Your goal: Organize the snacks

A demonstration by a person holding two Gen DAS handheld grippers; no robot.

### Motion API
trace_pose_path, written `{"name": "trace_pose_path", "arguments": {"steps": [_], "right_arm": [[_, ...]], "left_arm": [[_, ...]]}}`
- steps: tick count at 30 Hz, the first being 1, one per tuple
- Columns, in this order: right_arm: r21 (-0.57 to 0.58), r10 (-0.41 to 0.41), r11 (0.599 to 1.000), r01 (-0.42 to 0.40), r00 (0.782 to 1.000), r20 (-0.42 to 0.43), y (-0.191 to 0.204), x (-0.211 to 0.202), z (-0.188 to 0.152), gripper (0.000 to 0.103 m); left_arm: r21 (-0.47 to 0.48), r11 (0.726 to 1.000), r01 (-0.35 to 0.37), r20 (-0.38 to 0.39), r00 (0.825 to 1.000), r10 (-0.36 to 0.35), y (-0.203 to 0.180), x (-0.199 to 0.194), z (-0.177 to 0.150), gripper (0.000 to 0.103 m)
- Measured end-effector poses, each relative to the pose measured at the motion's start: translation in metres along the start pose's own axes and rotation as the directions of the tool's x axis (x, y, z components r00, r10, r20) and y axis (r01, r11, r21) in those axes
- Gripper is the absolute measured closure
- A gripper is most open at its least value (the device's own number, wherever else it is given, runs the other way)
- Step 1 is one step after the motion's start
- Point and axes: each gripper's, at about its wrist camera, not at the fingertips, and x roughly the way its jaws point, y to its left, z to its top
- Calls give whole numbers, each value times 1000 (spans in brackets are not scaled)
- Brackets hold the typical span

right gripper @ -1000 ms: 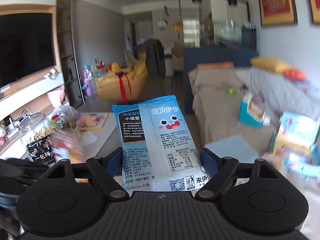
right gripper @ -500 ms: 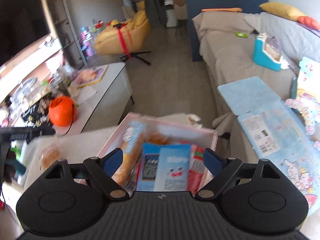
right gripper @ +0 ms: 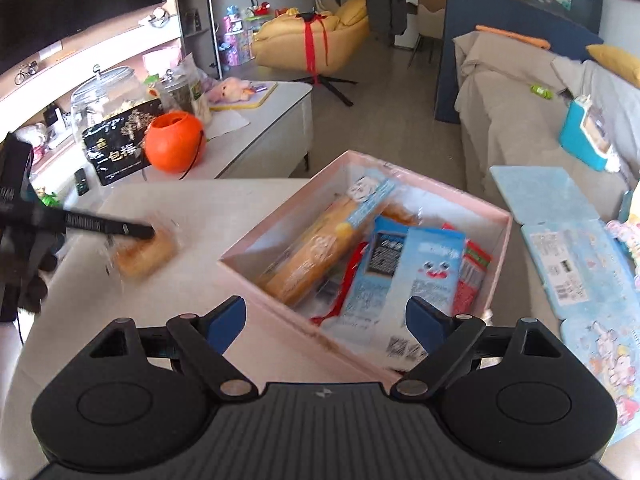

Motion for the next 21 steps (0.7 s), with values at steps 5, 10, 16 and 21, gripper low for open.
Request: {"name": "trace_pose_path", "arguments": {"steps": [5,10,16,21], "right_arm": [[10,68,998,-68,997,-30,17,7,-11,15],[78,175,982,-170,983,-63,41,13,-38,15],[68,192,980,-186,978,-80,61,13,-78,15],[102,234,969,-226,969,-76,72,11,-91,15]], "left_arm": [[-32,997,70,-29,997,-71,-45,-7,-52,55],[-100,995,3,31,1000,0,-56,-22,-81,49],[-62,992,-110,92,989,116,-65,-56,-94,53],[-91,986,-139,134,979,151,-58,-70,-100,53]]}}
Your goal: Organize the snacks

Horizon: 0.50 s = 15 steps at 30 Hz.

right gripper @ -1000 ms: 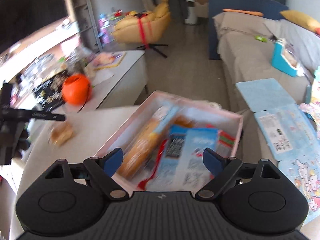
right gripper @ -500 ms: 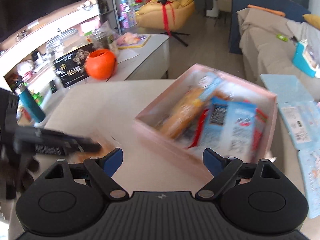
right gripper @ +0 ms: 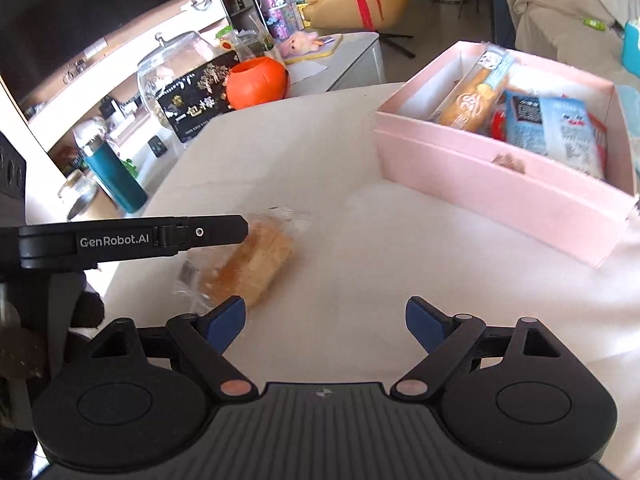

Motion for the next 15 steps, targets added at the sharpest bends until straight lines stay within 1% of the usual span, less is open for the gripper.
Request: {"name": "trace_pose_path", "arguments": {"steps": [2,4,8,9,11,13,15], "right_arm": [[9,7,1000,-7,1000,13,7,2,0,15],[-4,7,1000,-6,1000,22,17,7,1,15],[-29,-28,999,29,999,27,40,25,11,15],[-23,-40,999,41,999,20,44,33,14,14],[-8,-42,999,42,999,-2,50,50,22,14],[17,-17,1000,17,1000,-18,51,62,27,14],[39,20,999,-19,999,-31,50,65,27,15]], "left_arm": [[0,999,-44,42,998,44,3,-4,-1,53],[-24,996,-83,77,993,85,13,-12,-4,53],[-82,985,-155,103,981,163,33,-21,-9,53],[-85,982,-168,98,979,176,35,-21,-10,53],[-89,978,-188,89,977,196,38,-22,-13,59],[-98,976,-194,103,974,204,41,-26,-17,59],[-118,974,-193,117,971,206,43,-31,-19,59]]}}
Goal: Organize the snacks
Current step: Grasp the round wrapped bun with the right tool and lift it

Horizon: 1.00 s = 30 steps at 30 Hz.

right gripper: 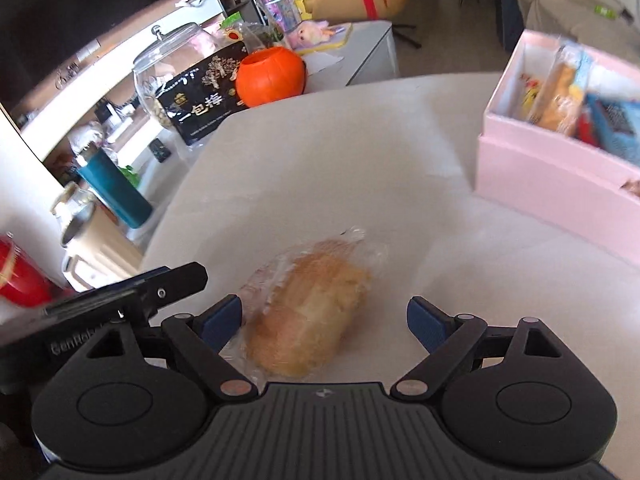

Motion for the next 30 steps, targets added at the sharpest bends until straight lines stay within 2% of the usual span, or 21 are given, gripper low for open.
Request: {"name": "trace_pose_path", "arguments": {"steps": [1,3,5,7,10,11,12,14,17,19,23,25,26,30], "right_arm": [[-11,15,1000,-15,1000,0,-1,-2,-2,17],[-62,16,998,-16,1000,-2,-3,-9,-10,30],[-94,13,996,-13,1000,-1,-11,-21,-19,34],[-117,-32,993,35,999,23,-21,-37,-26,36],[-161,-157,971,174,981,113,-32,-61,-31,36],[-164,-173,967,194,975,136,-35,-69,-32,34],[-162,-165,968,189,975,147,-38,-75,-32,27],[-166,-127,974,153,979,161,-37,-85,-30,20],[-218,-91,967,131,978,186,-25,-86,-27,18],[-267,-84,955,130,980,179,-14,-75,-22,18],[-310,-133,936,168,983,130,-1,-32,-12,18],[-296,-147,940,167,985,89,-6,-16,-9,29],[-279,-133,949,146,989,65,-11,-14,-10,46],[-226,-70,970,85,995,72,-22,-52,-17,49]], "left_arm": [[-9,1000,2,4,1000,-2,1,-2,-1,59],[-23,1000,20,-4,1000,-20,3,-2,-3,59],[-37,997,67,-27,997,-68,-2,-1,-5,59],[-35,993,115,-53,992,-117,-12,1,-9,59],[5,990,140,-65,988,-139,-32,2,-16,59],[13,989,146,-69,987,-145,-38,3,-18,59],[20,989,146,-71,987,-144,-41,3,-19,59],[41,991,130,-72,989,-127,-45,3,-21,59],[59,995,83,-53,995,-80,-40,-2,-21,59],[39,998,55,-31,998,-54,-29,-8,-18,59],[-13,999,35,-21,999,-35,-5,-19,-15,59],[-16,998,68,-30,997,-69,-3,-23,-15,59],[-7,996,87,-35,996,-87,-5,-24,-16,59],[37,982,186,-54,982,-184,-31,-23,-18,59]]}}
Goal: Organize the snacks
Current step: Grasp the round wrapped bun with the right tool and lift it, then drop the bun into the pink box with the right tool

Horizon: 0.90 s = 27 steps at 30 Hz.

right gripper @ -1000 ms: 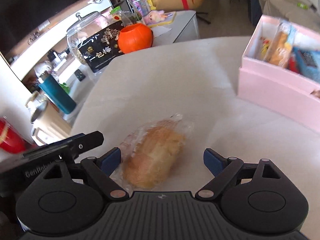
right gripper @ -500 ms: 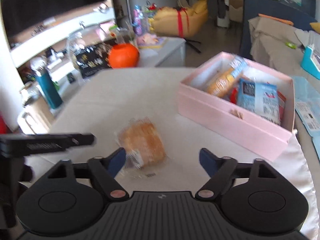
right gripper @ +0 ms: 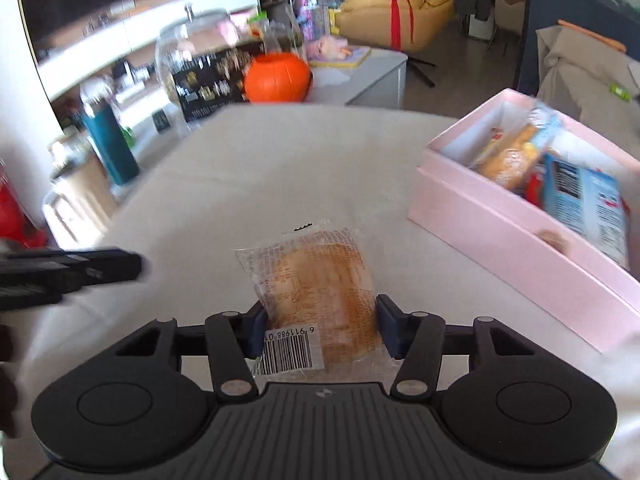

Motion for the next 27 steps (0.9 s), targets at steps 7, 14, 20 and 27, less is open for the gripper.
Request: {"name": "trace_pose_path", "arguments": {"steps": [7,14,20,27], "right_arm": [[104,-199,978,179,950,240,-38,-111,40,49],[202,-366,925,321,898,247,-96,-87,107,13],[248,-290,939,240,938,191,-94,-73,36,13],[232,-271,942,243,958,96,-39,-51,-61,13]], "left_arm": [[130,985,115,-23,993,-113,-60,24,0,59],[234,969,78,-17,997,-77,-63,22,-10,59],[224,975,5,-14,1000,-2,-41,26,-18,59],[307,952,-13,-51,998,31,-67,36,-48,56]]}}
